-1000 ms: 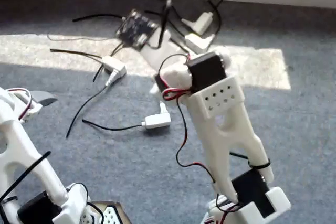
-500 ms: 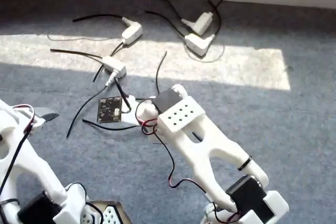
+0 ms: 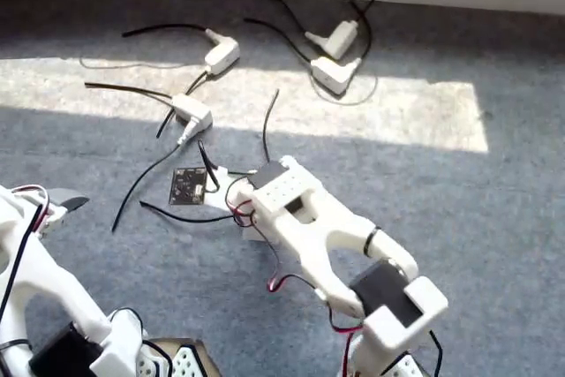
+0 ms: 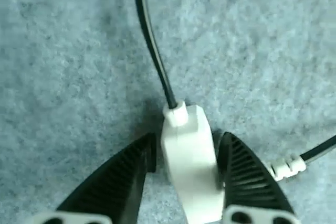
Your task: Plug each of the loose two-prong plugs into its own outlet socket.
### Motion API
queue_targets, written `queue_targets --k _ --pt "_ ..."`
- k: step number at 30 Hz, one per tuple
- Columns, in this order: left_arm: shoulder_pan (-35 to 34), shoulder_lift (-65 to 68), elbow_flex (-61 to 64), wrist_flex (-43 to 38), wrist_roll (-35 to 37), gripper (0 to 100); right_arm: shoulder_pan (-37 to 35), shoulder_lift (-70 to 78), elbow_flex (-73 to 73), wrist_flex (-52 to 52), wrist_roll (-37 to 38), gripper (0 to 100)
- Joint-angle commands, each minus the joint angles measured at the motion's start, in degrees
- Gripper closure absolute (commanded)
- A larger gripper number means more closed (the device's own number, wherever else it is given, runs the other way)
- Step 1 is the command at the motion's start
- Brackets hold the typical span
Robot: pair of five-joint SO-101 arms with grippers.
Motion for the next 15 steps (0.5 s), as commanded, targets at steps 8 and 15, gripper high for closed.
queue_targets --k 8,15 --pt "-0.7 -1.6 -0.1 -0.6 -8.1 59 6.9 1.1 -24.4 25.4 -6.9 96.3" --pt "-0.4 -1.6 0.0 -0.4 -8.3 59 24.7 -12.1 -32.1 28.4 -1.3 96.3"
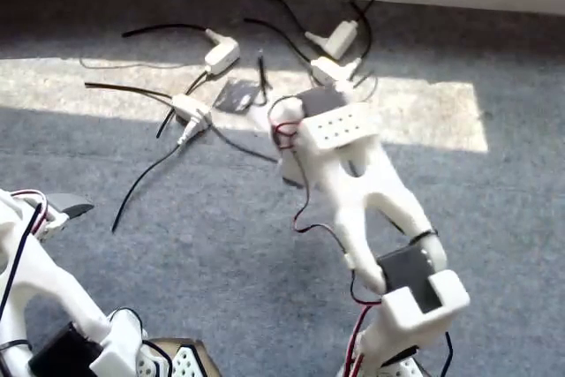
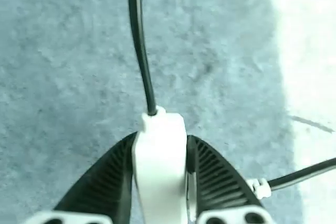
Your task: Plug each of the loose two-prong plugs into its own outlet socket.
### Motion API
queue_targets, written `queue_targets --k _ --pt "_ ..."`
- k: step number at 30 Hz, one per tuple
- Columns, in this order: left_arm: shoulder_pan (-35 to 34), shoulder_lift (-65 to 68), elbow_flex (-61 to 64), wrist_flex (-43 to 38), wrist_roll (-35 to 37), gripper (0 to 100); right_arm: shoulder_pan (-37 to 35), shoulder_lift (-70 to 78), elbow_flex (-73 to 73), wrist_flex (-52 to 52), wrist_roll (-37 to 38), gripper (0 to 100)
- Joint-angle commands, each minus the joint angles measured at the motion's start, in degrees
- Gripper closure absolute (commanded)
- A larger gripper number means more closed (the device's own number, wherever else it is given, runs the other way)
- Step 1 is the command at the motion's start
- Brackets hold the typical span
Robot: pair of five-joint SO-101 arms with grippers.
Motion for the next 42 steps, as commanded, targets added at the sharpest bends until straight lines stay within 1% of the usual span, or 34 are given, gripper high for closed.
queue_targets --k 1,3,6,10,14,20,22,24,27,29,31,35,38,40,42 --pt "0.0 -1.6 0.0 -0.4 -0.5 59 10.1 -8.1 -6.4 -1.0 3.5 96.3" --pt "0.1 -1.6 0.7 -0.7 -0.5 59 13.5 -8.3 -9.6 -3.2 4.0 96.3" --pt "0.1 -1.6 2.0 -0.7 -0.5 59 16.1 -6.3 -14.2 -7.5 4.1 96.3" --pt "0.0 -1.6 3.6 -0.7 -0.6 59 16.5 0.3 -23.3 -11.6 4.1 96.3" --pt "-0.3 -1.6 4.3 -0.7 -0.7 59 16.5 11.1 -34.2 -16.2 3.0 96.4" --pt "-0.2 -1.6 4.3 -0.7 -0.7 59 18.9 28.7 -51.9 -22.7 -7.6 96.3" --pt "-0.1 -1.6 4.3 -0.7 -0.7 59 19.2 34.1 -57.6 -25.1 -13.7 95.6" --pt "-0.2 -1.6 4.3 -0.7 -0.7 59 19.4 38.7 -63.5 -26.5 -20.2 90.7" --pt "-0.3 -1.6 4.3 -0.5 -0.7 59 20.1 44.3 -72.2 -25.7 -25.9 79.6" --pt "-0.3 -1.6 4.3 -0.5 -0.7 59 20.1 47.3 -77.5 -23.9 -25.7 75.5" --pt "-0.2 -1.6 4.3 -0.4 -0.7 59 20.0 49.5 -82.4 -21.4 -24.4 75.4" --pt "0.7 -2.1 3.8 -0.6 -0.7 59 20.5 51.4 -91.9 -17.5 -24.4 75.4" --pt "4.7 -2.2 0.6 0.0 -0.6 59 21.9 49.3 -96.0 -15.2 -24.3 75.4" --pt "8.4 -2.2 -4.0 4.3 -0.6 59 23.3 45.9 -95.2 -11.7 -24.5 75.4" --pt "12.9 -2.2 -10.9 11.2 -0.5 59 23.9 42.2 -94.5 -8.0 -24.6 75.4"
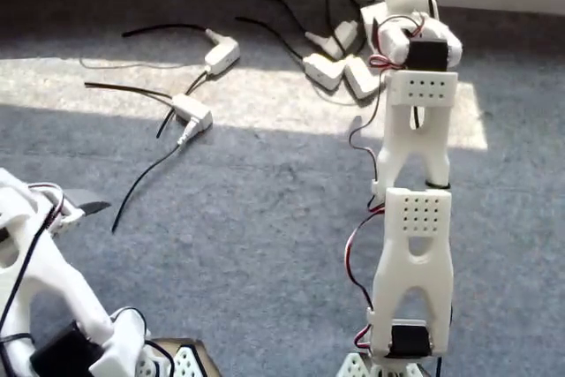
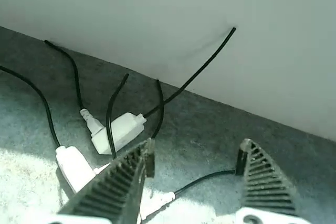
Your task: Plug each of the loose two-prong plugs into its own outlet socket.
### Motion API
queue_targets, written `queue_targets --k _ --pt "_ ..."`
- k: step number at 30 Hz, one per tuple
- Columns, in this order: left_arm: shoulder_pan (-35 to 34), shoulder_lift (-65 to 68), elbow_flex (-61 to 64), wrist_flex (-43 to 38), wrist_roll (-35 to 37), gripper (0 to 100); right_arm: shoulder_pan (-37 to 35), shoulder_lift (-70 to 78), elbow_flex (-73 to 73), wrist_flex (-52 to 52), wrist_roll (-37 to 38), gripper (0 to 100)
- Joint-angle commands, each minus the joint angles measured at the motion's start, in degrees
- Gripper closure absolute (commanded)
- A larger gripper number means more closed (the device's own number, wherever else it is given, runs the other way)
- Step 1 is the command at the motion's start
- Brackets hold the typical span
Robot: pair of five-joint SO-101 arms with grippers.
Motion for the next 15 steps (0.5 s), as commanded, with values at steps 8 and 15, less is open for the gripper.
queue_targets --k 8,15 --pt "24.0 -3.5 -37.1 22.1 -0.4 59 2.2 -23.1 -6.6 20.4 -0.3 75.4" --pt "41.0 -12.4 -39.4 22.1 -0.4 59 4.6 -31.9 -6.5 28.6 -11.9 75.4"
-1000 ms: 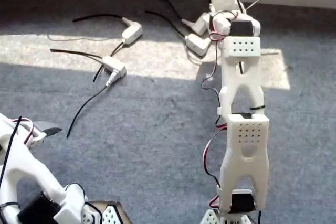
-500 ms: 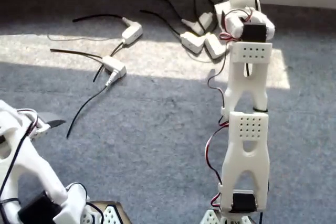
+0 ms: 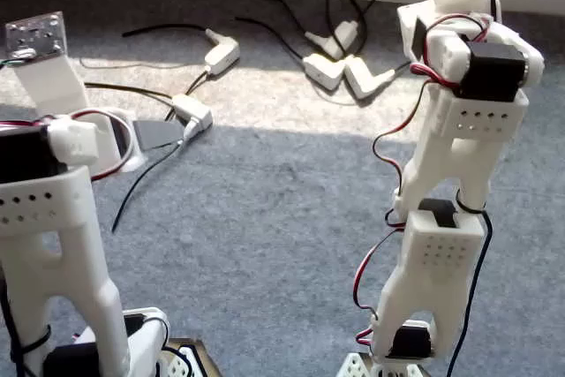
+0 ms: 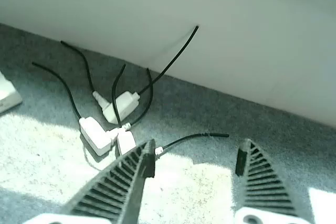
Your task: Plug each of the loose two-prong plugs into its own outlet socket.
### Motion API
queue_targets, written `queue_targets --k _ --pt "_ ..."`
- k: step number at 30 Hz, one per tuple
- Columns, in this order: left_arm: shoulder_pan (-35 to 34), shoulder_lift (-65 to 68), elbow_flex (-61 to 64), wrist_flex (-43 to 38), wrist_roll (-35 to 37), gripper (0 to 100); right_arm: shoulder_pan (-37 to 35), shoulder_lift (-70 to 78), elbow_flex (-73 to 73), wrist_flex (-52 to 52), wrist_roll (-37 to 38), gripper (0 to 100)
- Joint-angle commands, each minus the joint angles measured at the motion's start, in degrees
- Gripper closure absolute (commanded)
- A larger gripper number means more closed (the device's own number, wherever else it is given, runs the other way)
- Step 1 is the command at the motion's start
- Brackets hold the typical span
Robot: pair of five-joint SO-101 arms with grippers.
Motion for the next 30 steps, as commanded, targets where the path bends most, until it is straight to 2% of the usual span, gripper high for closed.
queue_targets --k 1,3,5,11,15,18,24,27,30 --pt "10.9 -9.5 -0.7 0.3 -0.4 59 4.5 -6.7 -6.0 2.4 -14.4 75.4" --pt "14.7 -14.8 1.6 0.3 -0.4 59 7.7 -7.9 -6.0 2.5 -24.3 75.4" --pt "17.9 -19.8 5.1 0.1 -0.4 59 11.6 -8.6 -5.9 2.5 -30.8 75.7" --pt "20.2 -30.5 16.8 -0.2 -0.3 60 21.0 -16.2 4.8 2.5 -32.2 90.3" --pt "20.4 -36.9 23.3 -0.4 -0.3 68 23.3 -24.6 21.1 2.5 -32.2 99.0" --pt "20.2 -41.9 27.9 -4.0 -0.2 77 21.8 -33.6 39.0 2.5 -32.4 99.2" --pt "20.2 -54.9 47.1 -12.0 -0.4 89 10.2 -54.1 84.1 2.1 -32.1 99.2" --pt "20.2 -63.3 56.5 -18.0 -0.4 90 6.3 -63.1 105.6 -7.3 -32.1 99.2" --pt "20.2 -72.9 65.3 -21.5 -0.4 90 6.1 -72.0 124.3 -19.9 -32.1 99.2"
